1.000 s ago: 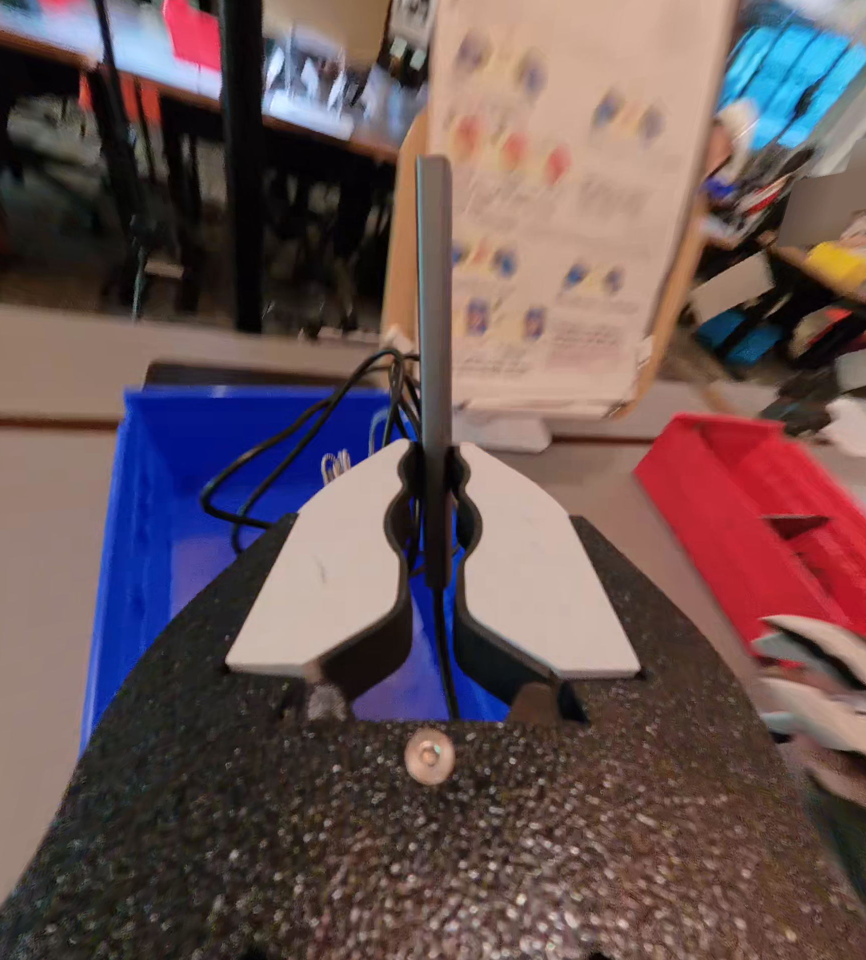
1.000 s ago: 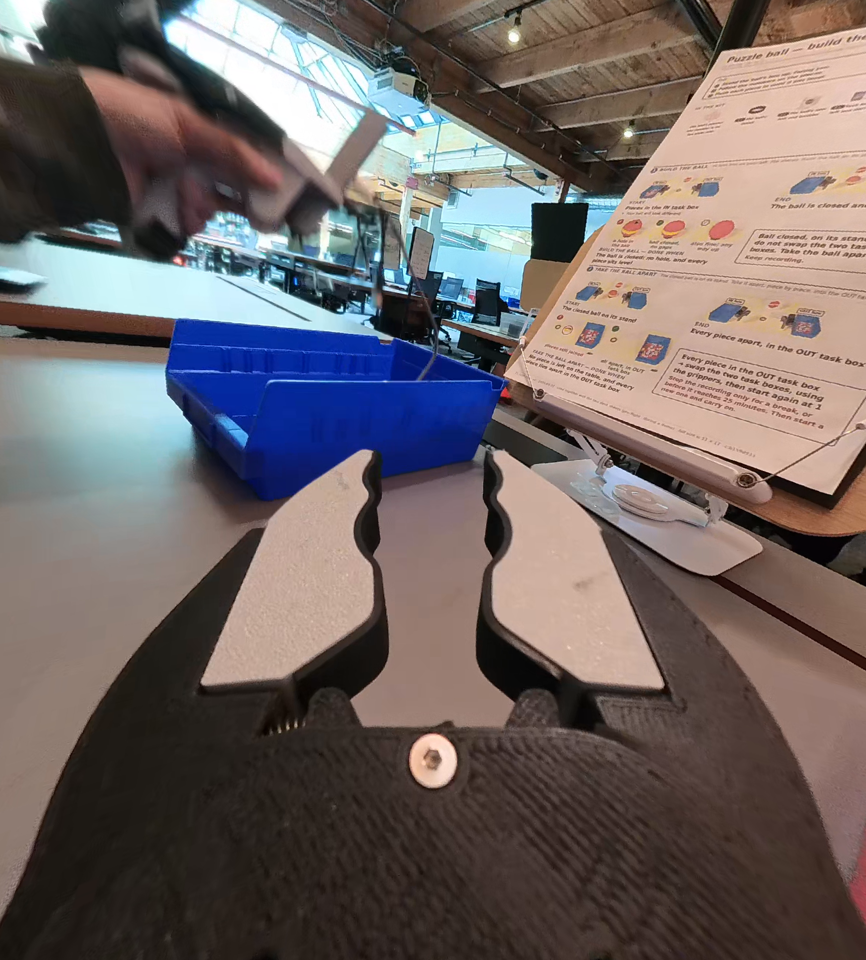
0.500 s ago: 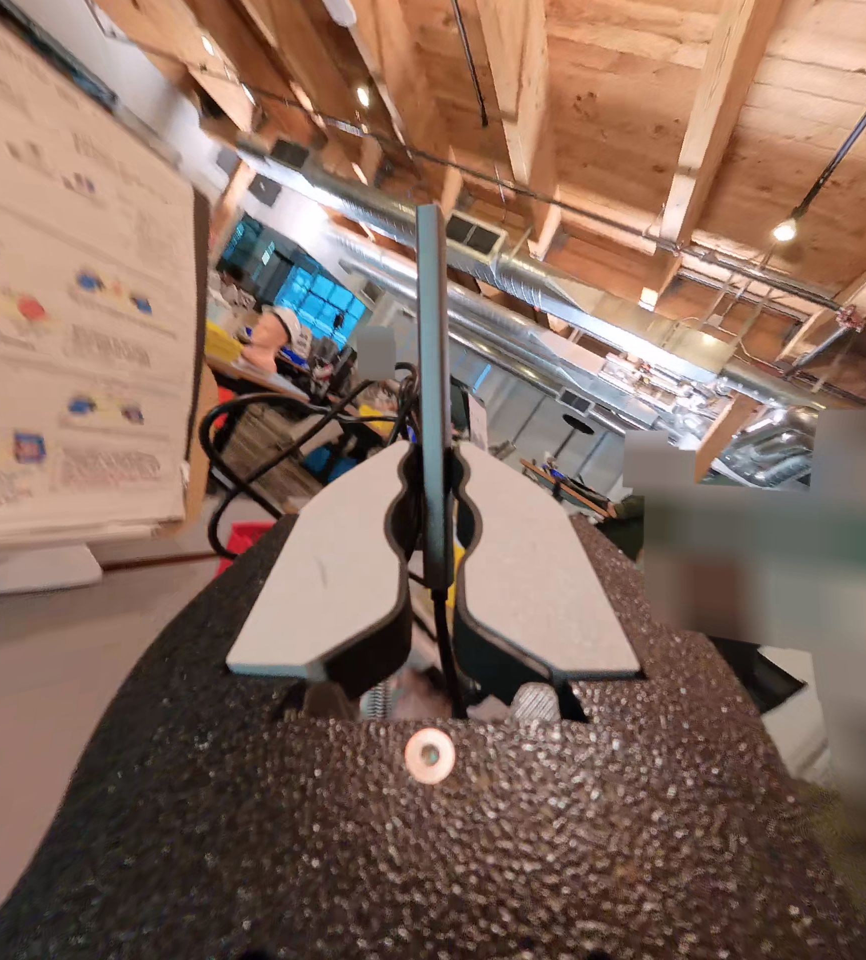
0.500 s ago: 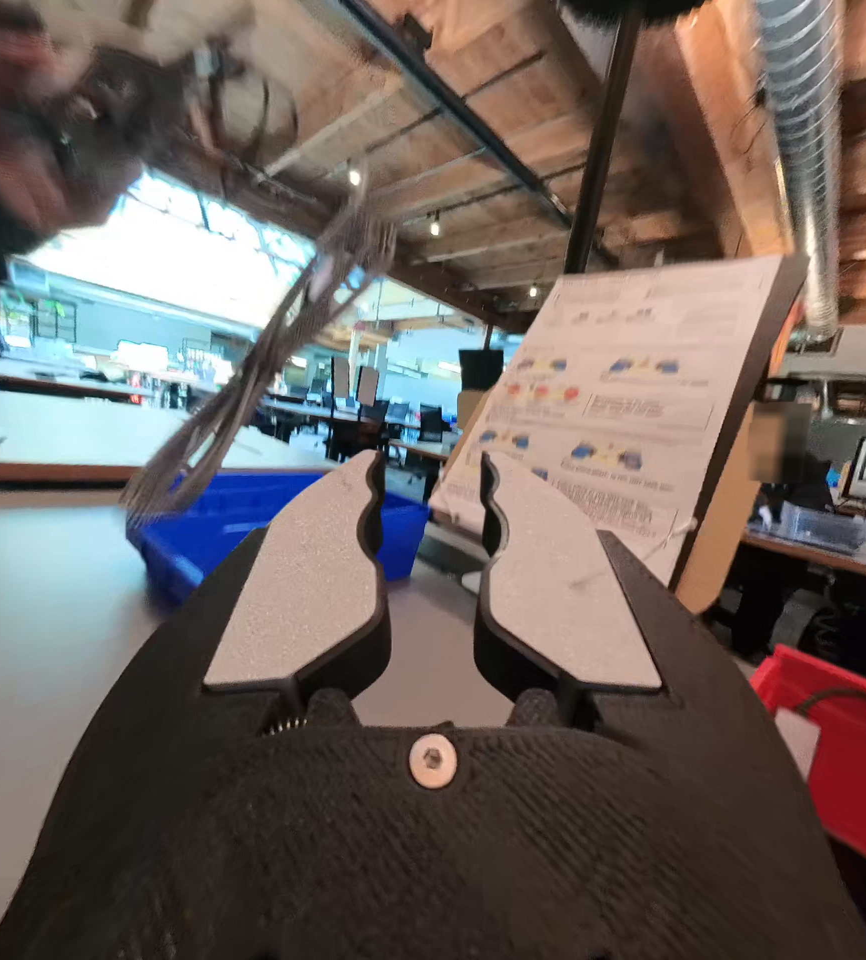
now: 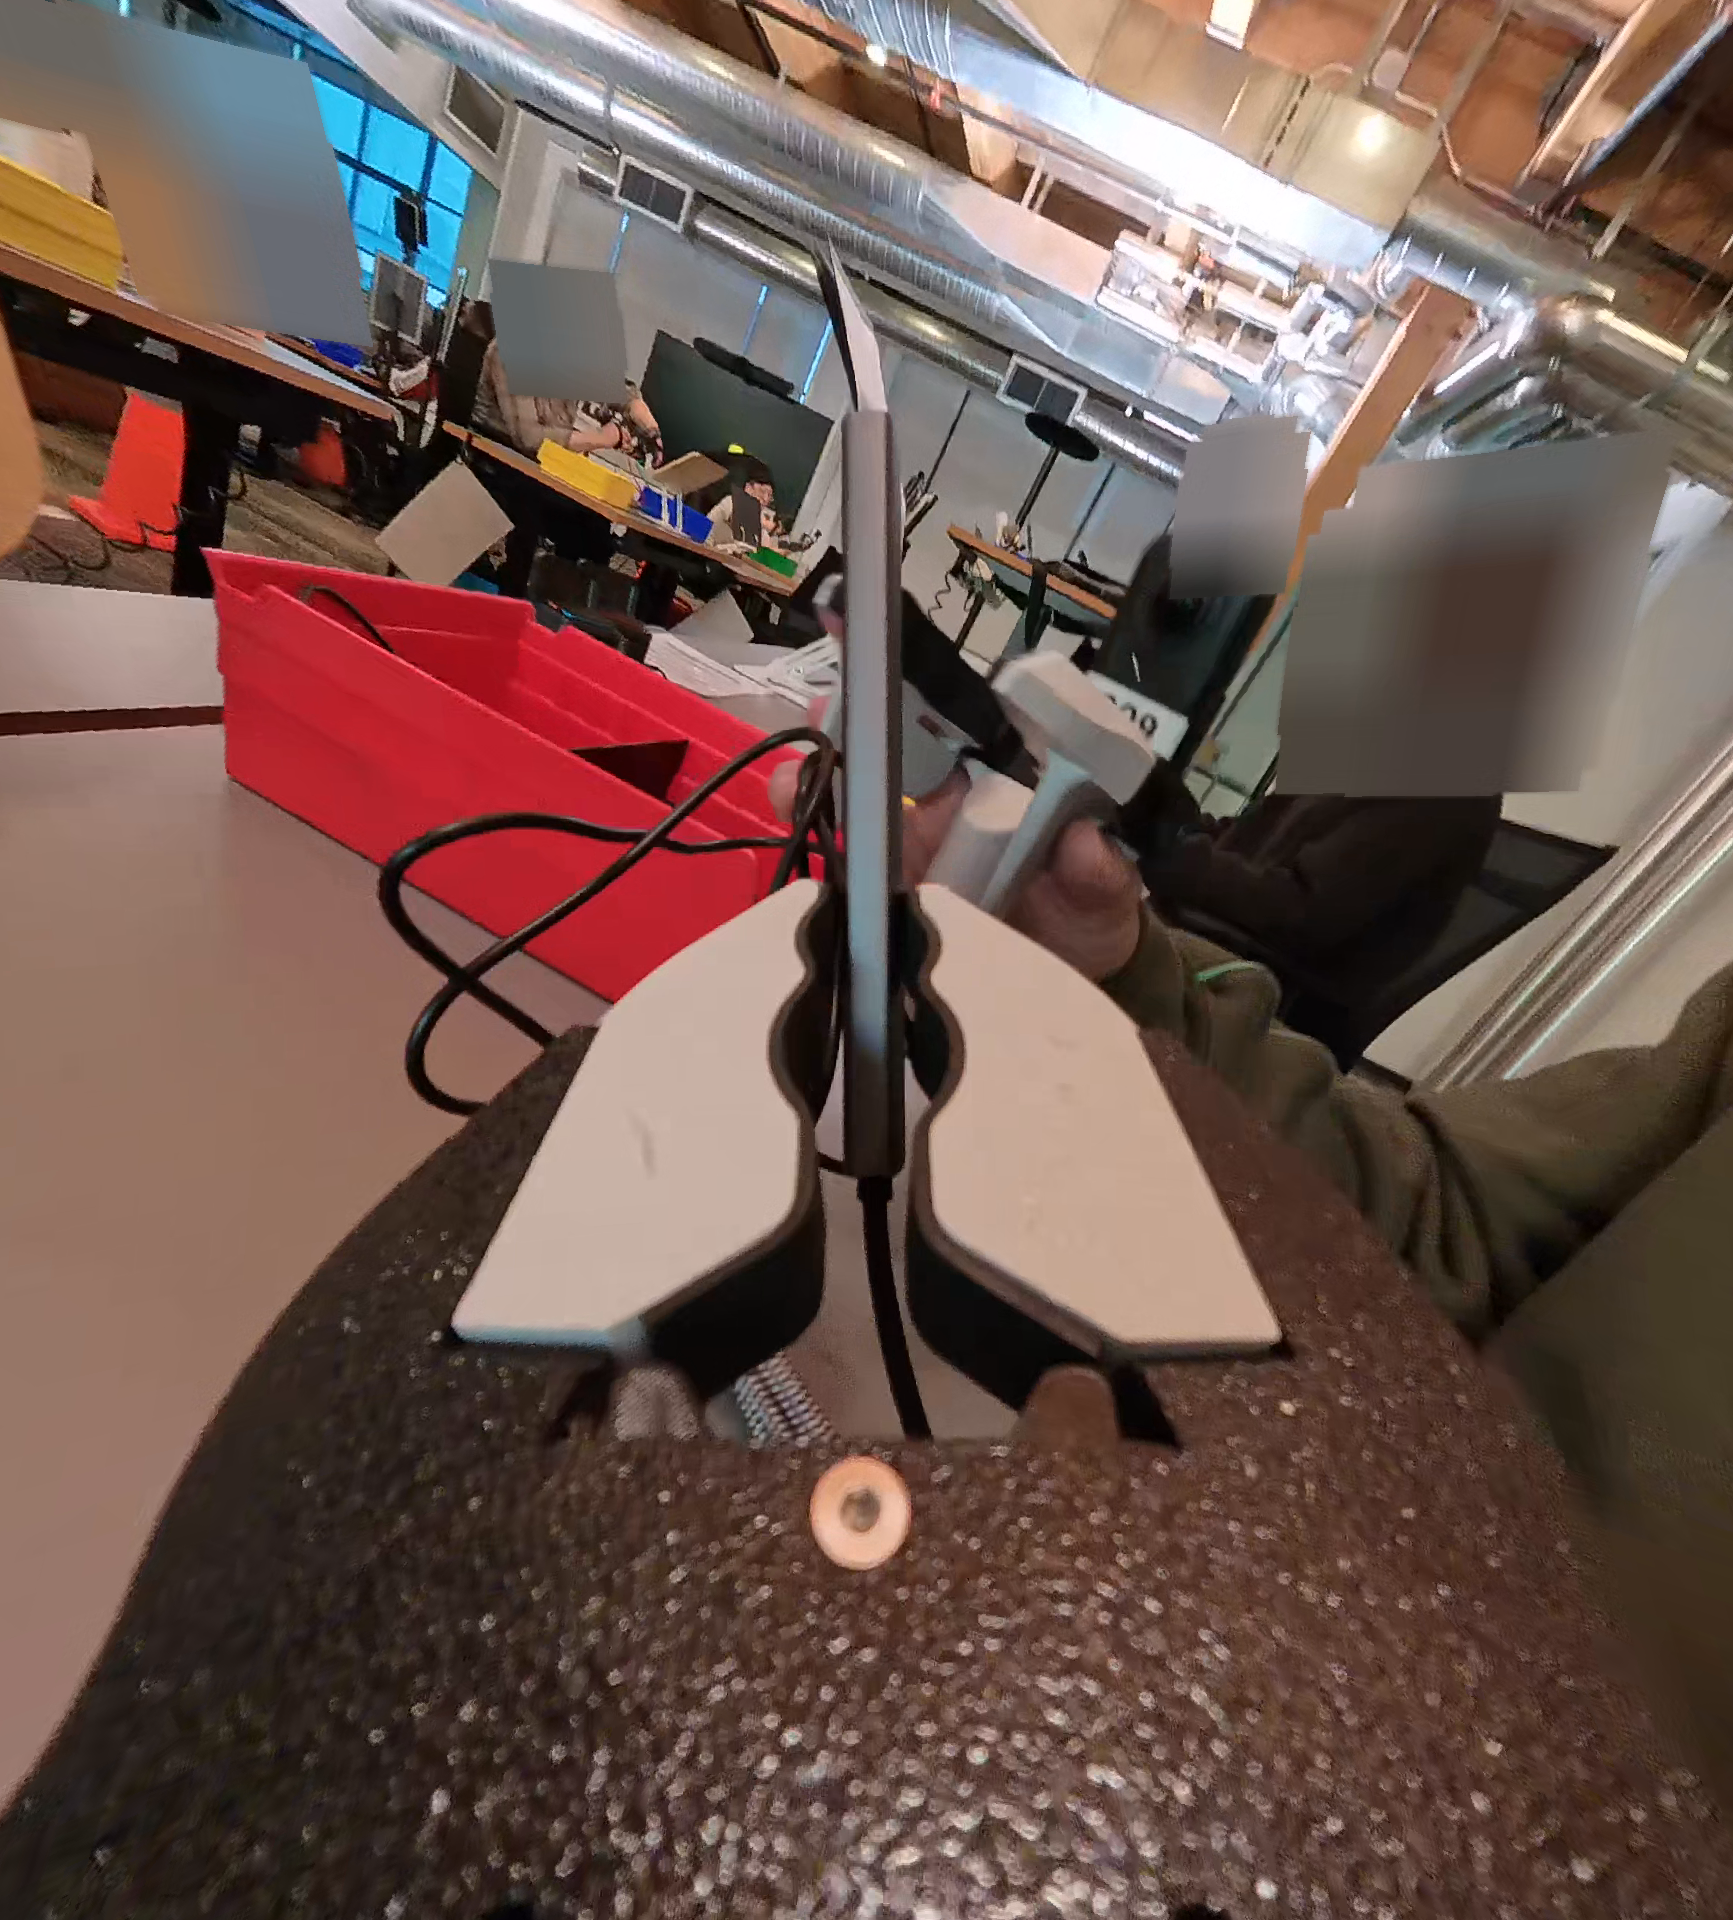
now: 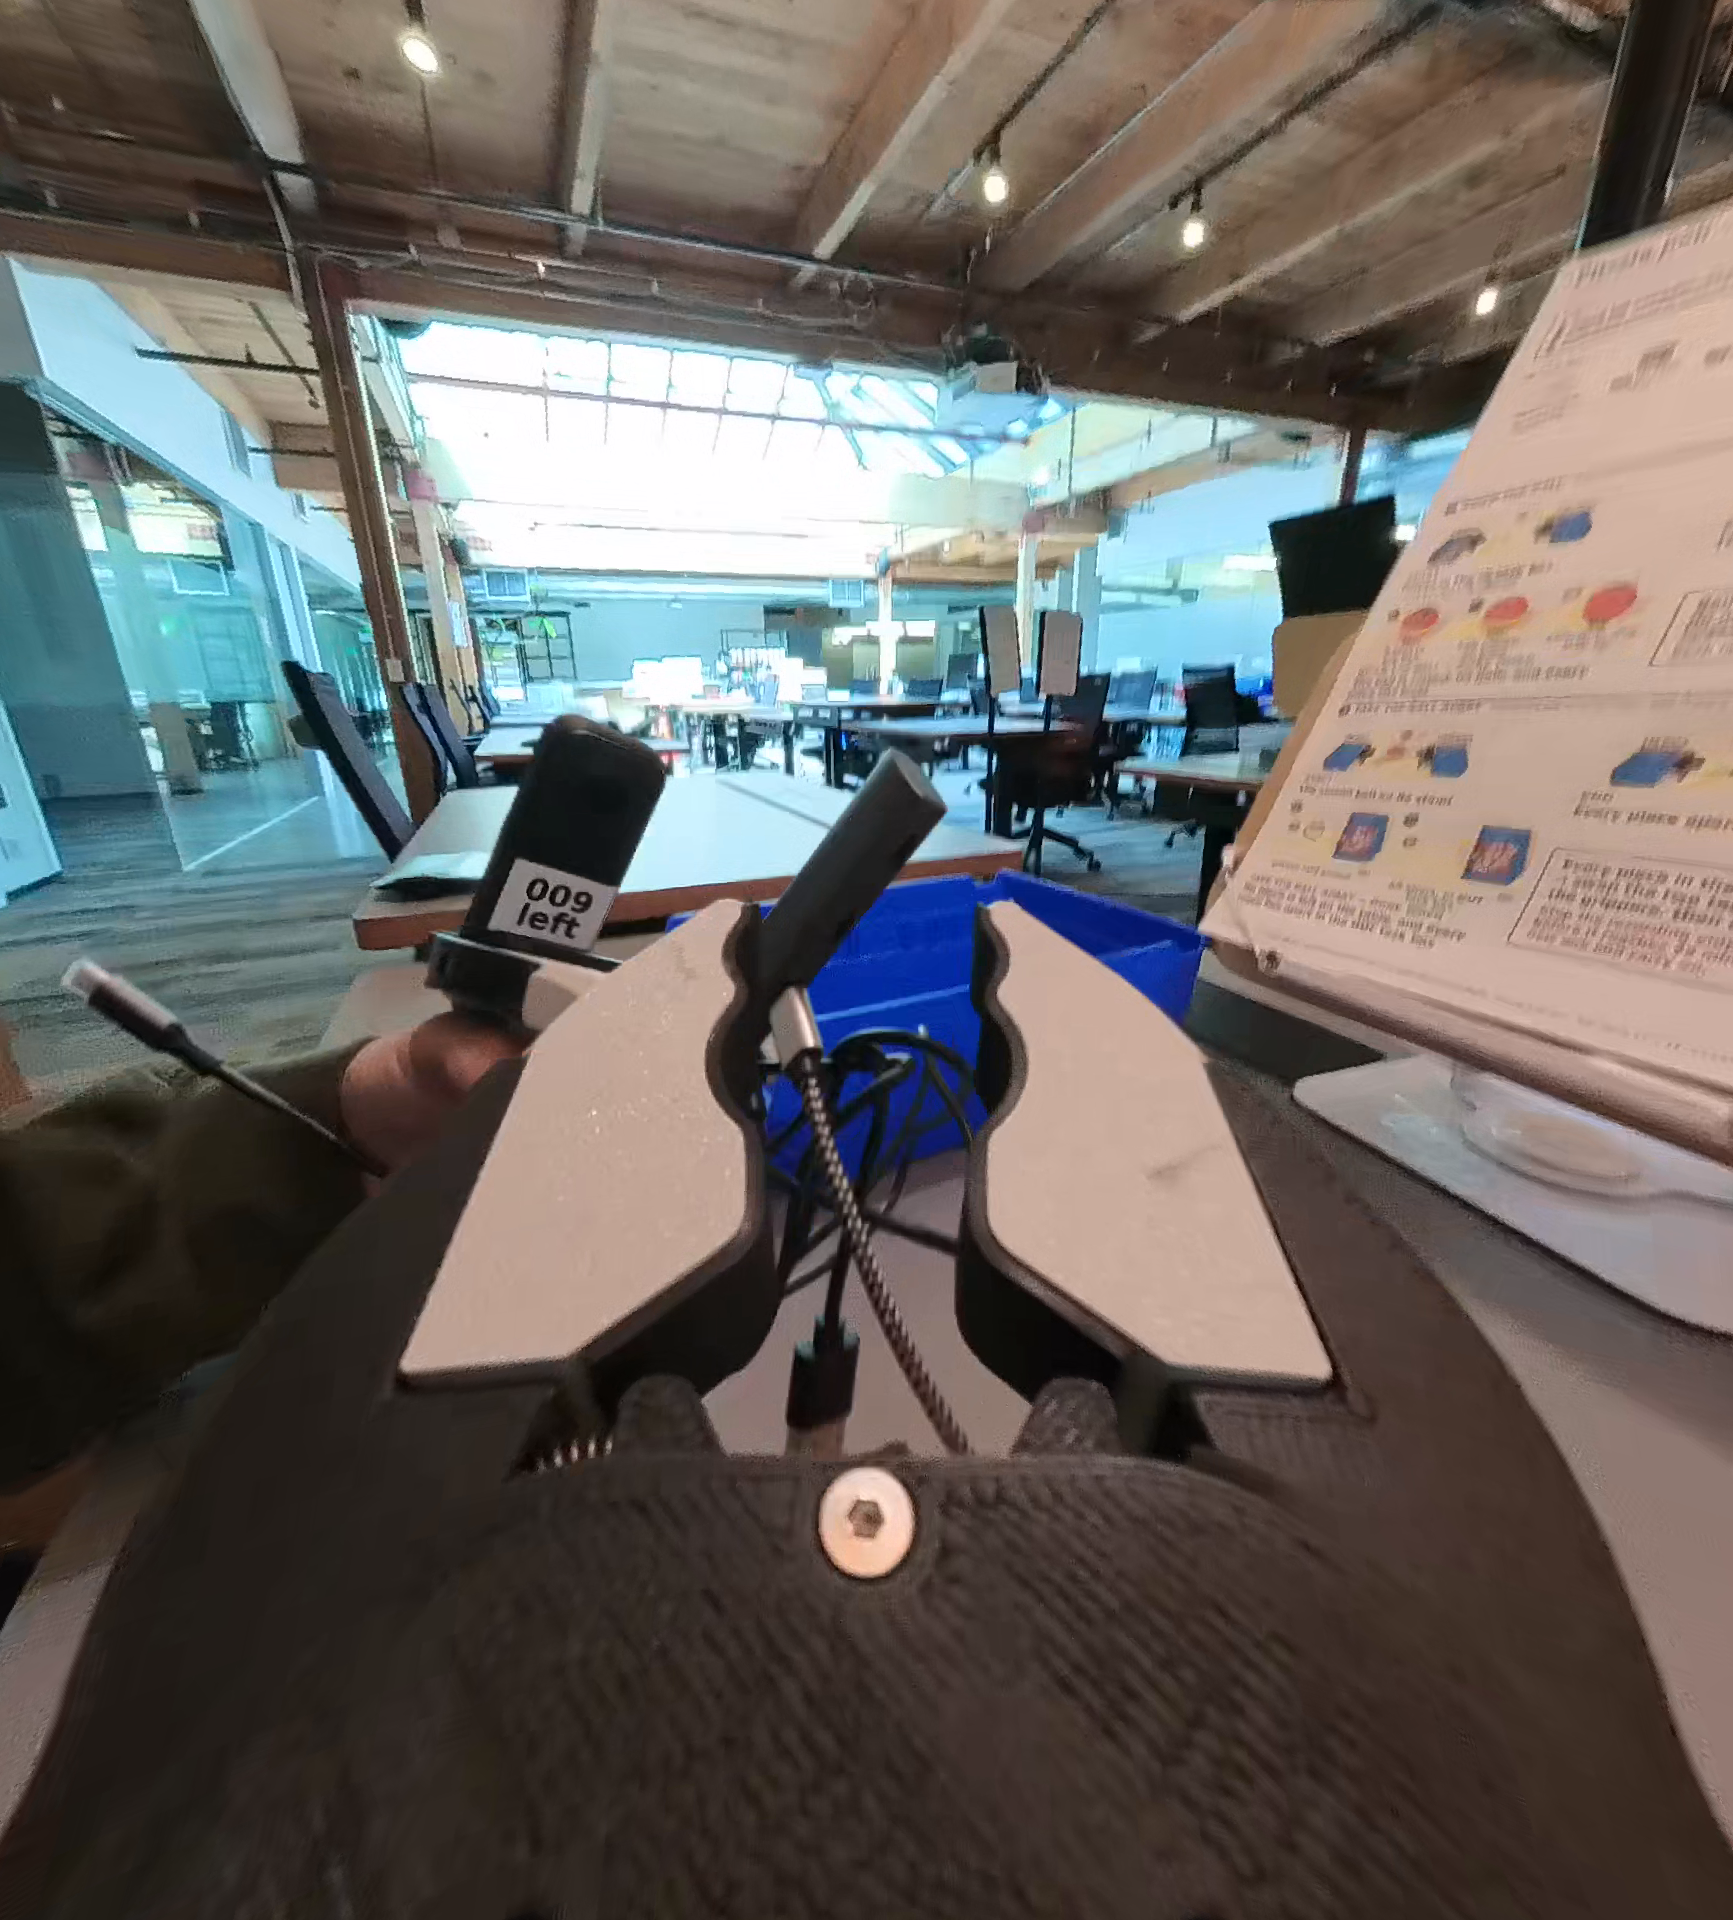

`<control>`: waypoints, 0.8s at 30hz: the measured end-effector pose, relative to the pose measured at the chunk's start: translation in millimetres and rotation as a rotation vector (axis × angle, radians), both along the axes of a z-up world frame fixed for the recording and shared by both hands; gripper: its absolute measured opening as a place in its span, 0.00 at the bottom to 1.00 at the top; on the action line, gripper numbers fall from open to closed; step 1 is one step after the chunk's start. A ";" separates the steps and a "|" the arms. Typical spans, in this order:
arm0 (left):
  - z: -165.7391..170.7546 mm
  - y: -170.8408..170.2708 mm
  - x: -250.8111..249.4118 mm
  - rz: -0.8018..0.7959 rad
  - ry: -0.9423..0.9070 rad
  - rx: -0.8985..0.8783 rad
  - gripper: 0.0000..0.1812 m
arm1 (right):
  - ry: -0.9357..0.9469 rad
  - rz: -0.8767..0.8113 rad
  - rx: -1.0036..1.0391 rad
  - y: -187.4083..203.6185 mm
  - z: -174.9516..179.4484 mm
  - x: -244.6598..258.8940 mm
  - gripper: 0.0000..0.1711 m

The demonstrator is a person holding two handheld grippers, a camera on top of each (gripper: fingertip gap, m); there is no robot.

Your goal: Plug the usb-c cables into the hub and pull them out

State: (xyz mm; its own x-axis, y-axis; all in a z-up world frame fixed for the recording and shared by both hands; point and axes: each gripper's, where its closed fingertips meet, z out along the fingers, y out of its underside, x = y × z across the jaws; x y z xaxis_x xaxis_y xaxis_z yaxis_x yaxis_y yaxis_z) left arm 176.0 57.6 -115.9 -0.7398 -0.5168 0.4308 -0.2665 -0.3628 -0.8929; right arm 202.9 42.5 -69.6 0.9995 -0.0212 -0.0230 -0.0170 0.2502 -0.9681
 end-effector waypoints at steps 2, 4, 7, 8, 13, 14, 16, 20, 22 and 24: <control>-7.9 -10.1 2.6 -0.006 -0.021 0.039 0.06 | 0.026 0.010 -0.060 5.5 -12.6 3.8 0.23; -18.0 -18.2 4.6 0.003 -0.037 0.122 0.06 | 0.041 0.023 -0.066 8.0 -18.9 4.3 0.18; -28.9 -18.8 8.7 0.069 -0.081 0.246 0.07 | 0.108 0.093 -0.092 11.4 -24.7 0.8 0.11; -30.0 -15.6 10.5 0.098 -0.095 0.272 0.07 | 0.146 0.110 -0.103 12.4 -25.9 1.2 0.11; -15.9 7.2 13.6 0.366 -0.299 0.494 0.20 | 0.436 0.007 -0.025 5.9 -27.9 34.0 0.06; -12.6 10.8 11.0 0.417 -0.335 0.582 0.21 | 0.486 -0.012 -0.030 3.5 -32.4 40.8 0.06; -3.2 16.9 3.9 0.511 -0.375 0.767 0.22 | 0.560 -0.032 -0.005 -2.4 -36.9 51.5 0.06; 8.4 18.2 -8.9 0.571 -0.254 0.981 0.22 | 0.671 -0.053 -0.034 -2.2 -52.6 61.4 0.06; 20.7 21.8 -17.2 0.618 -0.168 0.997 0.22 | 0.640 -0.088 -0.083 0.5 -61.2 61.8 0.06; 32.3 13.8 -28.2 0.605 -0.142 0.926 0.20 | 0.639 -0.116 -0.073 -0.2 -61.1 63.4 0.06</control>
State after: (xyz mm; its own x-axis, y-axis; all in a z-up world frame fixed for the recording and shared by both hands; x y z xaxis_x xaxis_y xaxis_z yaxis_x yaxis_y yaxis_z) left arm 147.8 71.4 -83.6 -0.2695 -0.8867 -0.3757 -0.1454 0.4232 -0.8943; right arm 266.3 42.4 -130.6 0.7804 -0.1522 -0.6064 -0.5716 0.2194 -0.7907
